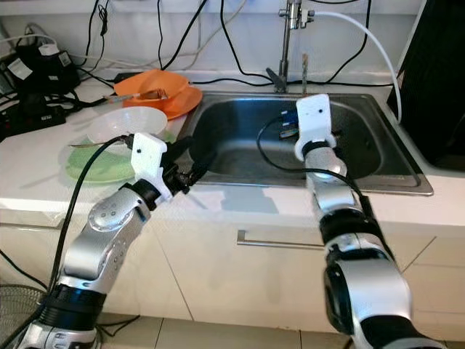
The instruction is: Kitchen organization
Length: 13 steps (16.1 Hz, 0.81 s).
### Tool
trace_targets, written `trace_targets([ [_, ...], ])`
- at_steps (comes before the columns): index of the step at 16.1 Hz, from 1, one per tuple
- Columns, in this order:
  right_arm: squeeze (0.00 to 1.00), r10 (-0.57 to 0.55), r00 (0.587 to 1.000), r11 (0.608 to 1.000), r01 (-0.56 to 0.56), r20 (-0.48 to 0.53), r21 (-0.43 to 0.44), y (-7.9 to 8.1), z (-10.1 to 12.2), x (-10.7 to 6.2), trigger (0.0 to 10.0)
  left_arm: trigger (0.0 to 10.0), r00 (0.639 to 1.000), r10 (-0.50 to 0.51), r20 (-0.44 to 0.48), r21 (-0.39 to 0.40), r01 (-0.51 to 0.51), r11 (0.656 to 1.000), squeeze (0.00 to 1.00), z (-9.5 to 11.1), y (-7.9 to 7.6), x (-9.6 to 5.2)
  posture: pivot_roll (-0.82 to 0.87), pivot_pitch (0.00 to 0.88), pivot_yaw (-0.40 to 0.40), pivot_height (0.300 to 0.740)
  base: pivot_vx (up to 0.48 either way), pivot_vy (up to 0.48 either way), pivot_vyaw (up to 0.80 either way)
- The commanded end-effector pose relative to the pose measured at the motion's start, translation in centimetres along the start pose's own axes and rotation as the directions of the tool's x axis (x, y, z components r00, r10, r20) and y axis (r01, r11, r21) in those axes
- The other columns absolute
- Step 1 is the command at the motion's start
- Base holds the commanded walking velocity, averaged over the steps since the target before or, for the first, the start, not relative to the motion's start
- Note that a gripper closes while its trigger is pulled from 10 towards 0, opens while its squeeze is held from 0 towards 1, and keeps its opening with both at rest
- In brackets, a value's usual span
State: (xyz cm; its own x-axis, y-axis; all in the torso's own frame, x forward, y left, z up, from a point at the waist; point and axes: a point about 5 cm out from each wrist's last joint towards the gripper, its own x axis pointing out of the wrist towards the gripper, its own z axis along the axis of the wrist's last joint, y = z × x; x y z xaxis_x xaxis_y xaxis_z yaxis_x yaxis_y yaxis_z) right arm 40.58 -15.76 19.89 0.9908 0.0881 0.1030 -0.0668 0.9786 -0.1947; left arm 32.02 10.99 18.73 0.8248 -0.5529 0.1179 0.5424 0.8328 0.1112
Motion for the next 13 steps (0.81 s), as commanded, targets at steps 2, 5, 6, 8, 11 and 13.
trace_targets([
  [2, 0.00, 0.078, 0.995, 0.993, -0.073, -0.057, 0.089, 1.2, -0.3, 0.3, 10.0, 10.0, 0.997, -0.046, -0.060, 0.016, 0.047, 0.999, 0.00, -0.7, -0.4, 0.0, 0.00, 0.000, 0.044, 0.740, 0.000, 0.000, 0.00],
  [5, 0.00, 0.170, 0.981, 0.979, -0.157, -0.096, 0.132, 2.9, -0.9, 0.3, 10.0, 10.0, 0.986, -0.119, -0.119, -0.011, 0.119, 0.993, 0.00, -1.6, -1.5, -0.3, 0.01, 0.000, 0.039, 0.740, 0.000, 0.000, 0.00],
  [6, 0.00, 0.186, 0.976, 0.977, -0.172, -0.109, 0.127, 3.3, -1.2, 0.2, 10.0, 10.0, 0.981, -0.136, -0.139, -0.018, 0.135, 0.991, 0.00, -1.9, -1.9, -0.4, 0.01, 0.000, 0.040, 0.740, 0.000, 0.000, 0.00],
  [8, 0.00, 0.200, 0.971, 0.975, -0.184, -0.131, 0.123, 3.8, -1.6, 0.1, 10.0, 10.0, 0.976, -0.162, -0.148, -0.023, 0.160, 0.987, 0.00, -2.0, -2.4, -0.4, 0.02, 0.000, 0.041, 0.740, 0.000, 0.000, 0.00],
  [11, 0.00, 0.215, 0.967, 0.972, -0.197, -0.140, 0.128, 4.2, -2.0, 0.0, 10.0, 10.0, 0.973, -0.166, -0.158, -0.023, 0.164, 0.986, 0.00, -2.0, -2.8, -0.4, 0.03, 0.000, 0.046, 0.740, 0.000, 0.000, 0.00],
  [13, 0.00, 0.219, 0.965, 0.971, -0.201, -0.146, 0.128, 4.4, -2.3, -0.2, 10.0, 10.0, 0.973, -0.162, -0.164, -0.025, 0.160, 0.987, 0.00, -2.1, -2.9, -0.6, 0.02, 0.000, 0.049, 0.740, 0.000, 0.000, 0.00],
])
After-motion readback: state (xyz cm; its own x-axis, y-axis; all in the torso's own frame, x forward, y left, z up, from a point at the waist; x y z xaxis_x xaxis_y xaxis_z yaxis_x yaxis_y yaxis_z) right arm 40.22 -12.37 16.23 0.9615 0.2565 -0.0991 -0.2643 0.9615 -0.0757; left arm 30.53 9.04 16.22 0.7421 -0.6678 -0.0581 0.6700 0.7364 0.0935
